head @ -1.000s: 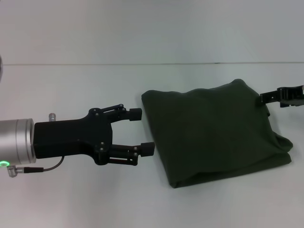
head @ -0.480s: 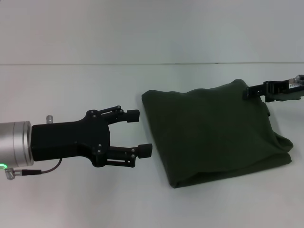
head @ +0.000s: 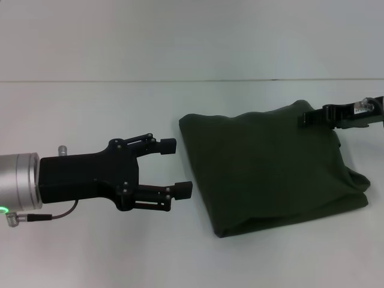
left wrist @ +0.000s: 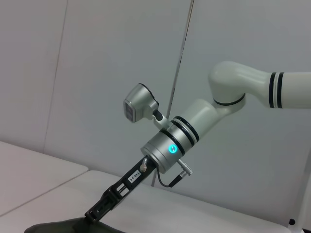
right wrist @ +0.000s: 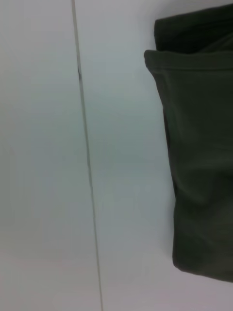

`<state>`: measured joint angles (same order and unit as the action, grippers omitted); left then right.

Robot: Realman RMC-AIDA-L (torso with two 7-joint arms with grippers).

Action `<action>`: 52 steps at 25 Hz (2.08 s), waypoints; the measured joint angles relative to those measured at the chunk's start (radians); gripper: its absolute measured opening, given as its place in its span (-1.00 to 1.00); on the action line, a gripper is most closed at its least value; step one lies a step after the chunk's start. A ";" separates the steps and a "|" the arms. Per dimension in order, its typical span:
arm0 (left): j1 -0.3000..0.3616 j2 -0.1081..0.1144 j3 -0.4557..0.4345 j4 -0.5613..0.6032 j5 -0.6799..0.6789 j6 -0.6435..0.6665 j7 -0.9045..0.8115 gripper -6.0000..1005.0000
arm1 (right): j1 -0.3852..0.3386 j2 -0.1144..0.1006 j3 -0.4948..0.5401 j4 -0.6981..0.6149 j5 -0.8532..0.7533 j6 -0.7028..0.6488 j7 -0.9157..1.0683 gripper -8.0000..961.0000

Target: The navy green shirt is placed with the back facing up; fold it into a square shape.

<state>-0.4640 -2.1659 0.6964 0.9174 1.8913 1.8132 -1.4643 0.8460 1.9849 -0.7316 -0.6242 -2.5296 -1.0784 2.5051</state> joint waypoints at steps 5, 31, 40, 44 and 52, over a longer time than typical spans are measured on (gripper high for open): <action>0.001 0.000 0.000 0.001 0.000 0.000 -0.003 0.89 | 0.002 0.003 -0.024 -0.001 0.003 0.012 -0.007 0.65; -0.001 0.000 -0.002 -0.002 0.000 -0.007 -0.029 0.88 | -0.039 -0.006 -0.016 0.015 0.064 0.128 -0.024 -0.97; -0.003 0.000 -0.008 -0.004 0.000 -0.012 -0.076 0.88 | -0.073 0.001 -0.015 0.004 0.140 0.134 -0.062 -0.79; -0.004 0.001 -0.025 -0.011 -0.009 -0.013 -0.120 0.87 | -0.130 -0.007 -0.009 -0.013 0.303 0.087 -0.169 -0.64; -0.019 0.012 -0.062 -0.011 -0.010 -0.016 -0.290 0.87 | -0.274 0.014 -0.006 -0.099 0.584 -0.073 -0.489 0.08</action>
<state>-0.4835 -2.1542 0.6346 0.9063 1.8809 1.7974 -1.7547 0.5720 1.9990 -0.7374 -0.7229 -1.9455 -1.1512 2.0162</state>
